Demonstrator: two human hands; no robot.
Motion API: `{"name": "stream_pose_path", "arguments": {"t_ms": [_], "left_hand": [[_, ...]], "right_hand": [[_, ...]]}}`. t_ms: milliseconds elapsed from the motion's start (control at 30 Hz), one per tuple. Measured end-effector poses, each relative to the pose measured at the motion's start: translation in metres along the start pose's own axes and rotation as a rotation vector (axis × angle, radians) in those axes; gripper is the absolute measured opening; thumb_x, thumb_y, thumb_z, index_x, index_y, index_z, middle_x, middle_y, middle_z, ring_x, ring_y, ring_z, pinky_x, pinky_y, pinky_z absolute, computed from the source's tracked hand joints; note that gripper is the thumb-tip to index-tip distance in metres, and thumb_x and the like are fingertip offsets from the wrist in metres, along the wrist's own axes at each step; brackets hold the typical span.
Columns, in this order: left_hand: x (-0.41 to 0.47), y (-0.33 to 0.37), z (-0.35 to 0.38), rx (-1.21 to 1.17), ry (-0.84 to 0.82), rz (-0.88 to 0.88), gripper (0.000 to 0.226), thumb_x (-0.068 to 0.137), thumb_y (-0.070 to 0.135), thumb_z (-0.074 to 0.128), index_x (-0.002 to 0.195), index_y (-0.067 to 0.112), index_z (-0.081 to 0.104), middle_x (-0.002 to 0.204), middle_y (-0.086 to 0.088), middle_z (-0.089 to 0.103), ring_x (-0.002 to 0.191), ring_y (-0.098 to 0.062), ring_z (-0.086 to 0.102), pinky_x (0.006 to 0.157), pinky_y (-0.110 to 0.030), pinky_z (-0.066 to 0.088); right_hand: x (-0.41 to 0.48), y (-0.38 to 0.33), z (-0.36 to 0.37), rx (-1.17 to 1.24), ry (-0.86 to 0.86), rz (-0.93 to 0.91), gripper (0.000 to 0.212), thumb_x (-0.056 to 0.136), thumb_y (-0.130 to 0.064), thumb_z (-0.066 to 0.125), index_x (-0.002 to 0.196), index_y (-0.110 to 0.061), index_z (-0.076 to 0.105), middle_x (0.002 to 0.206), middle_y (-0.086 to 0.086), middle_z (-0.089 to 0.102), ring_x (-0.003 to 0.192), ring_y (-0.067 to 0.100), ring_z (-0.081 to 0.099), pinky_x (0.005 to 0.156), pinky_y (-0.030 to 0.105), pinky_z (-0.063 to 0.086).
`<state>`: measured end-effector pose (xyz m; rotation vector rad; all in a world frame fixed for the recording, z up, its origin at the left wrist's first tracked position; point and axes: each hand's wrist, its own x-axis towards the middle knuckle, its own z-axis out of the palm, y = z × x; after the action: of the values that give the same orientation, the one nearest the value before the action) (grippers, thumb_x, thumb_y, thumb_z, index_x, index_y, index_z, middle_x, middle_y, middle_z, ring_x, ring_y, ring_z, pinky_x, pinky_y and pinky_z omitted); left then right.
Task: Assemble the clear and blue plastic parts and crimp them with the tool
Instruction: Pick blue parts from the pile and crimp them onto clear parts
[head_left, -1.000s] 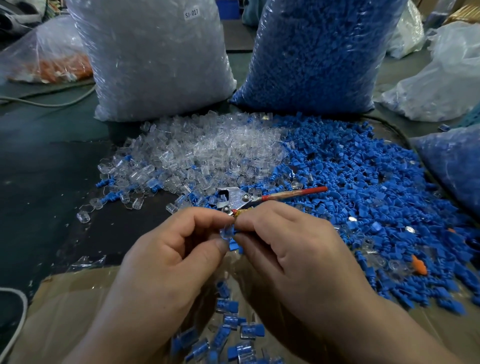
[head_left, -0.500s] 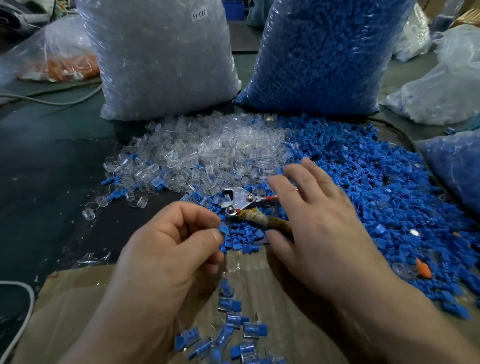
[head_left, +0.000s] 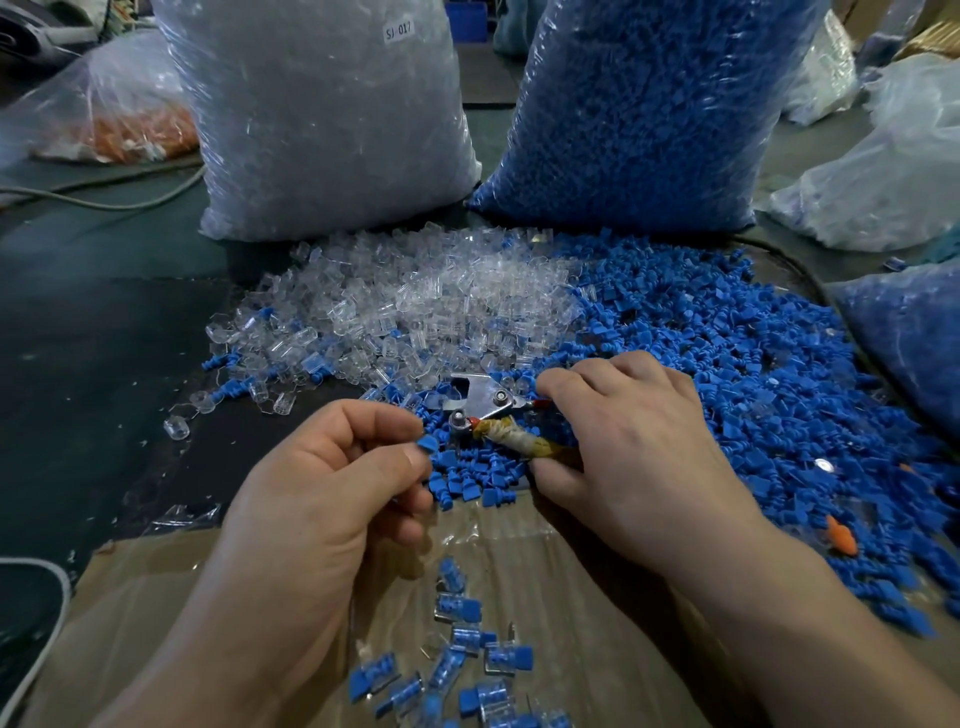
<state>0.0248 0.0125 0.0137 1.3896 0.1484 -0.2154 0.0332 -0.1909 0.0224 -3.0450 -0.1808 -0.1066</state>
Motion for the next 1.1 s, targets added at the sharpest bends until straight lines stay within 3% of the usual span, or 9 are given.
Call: {"name": "stream_pose_path", "arguments": {"t_ms": [133, 300, 367, 467, 567, 633, 767, 933, 1100], "left_hand": [[0.000, 0.000, 0.002, 0.020, 0.031, 0.013, 0.024, 0.082, 0.003, 0.067, 0.077, 0.024, 0.076, 0.064, -0.008, 0.067, 0.051, -0.016, 0.059, 0.041, -0.023, 0.048], [-0.005, 0.008, 0.004, -0.015, 0.063, 0.019, 0.021, 0.064, 0.022, 0.069, 0.083, 0.025, 0.076, 0.063, -0.007, 0.066, 0.047, -0.017, 0.057, 0.041, -0.025, 0.049], [-0.003, 0.007, 0.004, 0.006, 0.078, 0.036, 0.015, 0.073, 0.017, 0.070, 0.083, 0.027, 0.075, 0.063, -0.006, 0.066, 0.047, -0.017, 0.057, 0.041, -0.026, 0.049], [-0.001, 0.005, 0.005, 0.047, 0.087, 0.061, 0.024, 0.085, 0.006, 0.066, 0.082, 0.029, 0.075, 0.062, -0.005, 0.067, 0.048, -0.015, 0.058, 0.041, -0.023, 0.050], [-0.001, 0.005, 0.003, 0.038, 0.079, 0.071, 0.016, 0.074, 0.016, 0.069, 0.082, 0.028, 0.075, 0.063, -0.006, 0.067, 0.048, -0.017, 0.058, 0.041, -0.023, 0.049], [0.000, 0.004, 0.000, 0.051, 0.082, 0.103, 0.014, 0.072, 0.020, 0.068, 0.082, 0.028, 0.075, 0.065, -0.007, 0.068, 0.049, -0.017, 0.059, 0.041, -0.023, 0.049], [0.000, 0.002, -0.003, 0.101, 0.083, 0.162, 0.020, 0.066, 0.030, 0.066, 0.085, 0.030, 0.074, 0.072, -0.009, 0.071, 0.054, -0.017, 0.063, 0.046, -0.026, 0.051], [0.000, 0.001, -0.003, 0.112, 0.065, 0.224, 0.022, 0.066, 0.026, 0.066, 0.085, 0.029, 0.075, 0.080, -0.008, 0.073, 0.066, -0.015, 0.068, 0.049, -0.023, 0.053], [-0.004, 0.002, -0.001, 0.146, 0.050, 0.266, 0.020, 0.066, 0.027, 0.066, 0.085, 0.030, 0.075, 0.080, -0.006, 0.073, 0.064, -0.014, 0.068, 0.049, -0.021, 0.053]], "right_hand": [[-0.001, 0.000, -0.006, 0.068, 0.096, 0.019, 0.047, 0.075, -0.056, 0.045, 0.114, -0.032, 0.053, 0.100, -0.011, 0.055, 0.094, 0.016, 0.043, 0.083, 0.036, 0.035], [-0.010, -0.004, -0.010, 0.280, 0.341, -0.036, 0.046, 0.081, -0.045, 0.049, 0.121, -0.023, 0.051, 0.101, -0.009, 0.054, 0.092, 0.012, 0.046, 0.073, 0.025, 0.037], [-0.011, -0.004, -0.008, 0.283, 0.323, -0.061, 0.051, 0.081, -0.044, 0.051, 0.126, -0.021, 0.052, 0.109, -0.008, 0.055, 0.097, 0.013, 0.047, 0.077, 0.026, 0.036], [-0.009, -0.002, -0.006, 0.315, 0.267, -0.062, 0.057, 0.079, -0.042, 0.053, 0.132, -0.021, 0.051, 0.121, -0.006, 0.055, 0.105, 0.012, 0.046, 0.085, 0.027, 0.035], [-0.012, 0.000, -0.008, 0.355, 0.244, -0.098, 0.058, 0.079, -0.043, 0.052, 0.132, -0.020, 0.054, 0.124, -0.008, 0.056, 0.106, 0.012, 0.051, 0.087, 0.030, 0.044], [-0.016, 0.001, -0.010, 0.337, 0.201, -0.180, 0.057, 0.077, -0.044, 0.050, 0.127, -0.018, 0.058, 0.115, -0.007, 0.062, 0.101, 0.017, 0.056, 0.086, 0.037, 0.052], [-0.022, 0.001, -0.012, 0.298, 0.149, -0.267, 0.051, 0.076, -0.044, 0.053, 0.120, -0.019, 0.060, 0.099, -0.005, 0.065, 0.091, 0.021, 0.057, 0.077, 0.041, 0.053], [-0.024, 0.002, -0.016, 0.290, 0.151, -0.286, 0.055, 0.078, -0.042, 0.058, 0.125, -0.016, 0.061, 0.108, -0.005, 0.067, 0.096, 0.019, 0.058, 0.081, 0.038, 0.054], [-0.026, 0.003, -0.019, 0.295, 0.121, -0.298, 0.055, 0.079, -0.042, 0.060, 0.128, -0.016, 0.059, 0.115, -0.009, 0.065, 0.100, 0.015, 0.056, 0.086, 0.032, 0.051]]}}
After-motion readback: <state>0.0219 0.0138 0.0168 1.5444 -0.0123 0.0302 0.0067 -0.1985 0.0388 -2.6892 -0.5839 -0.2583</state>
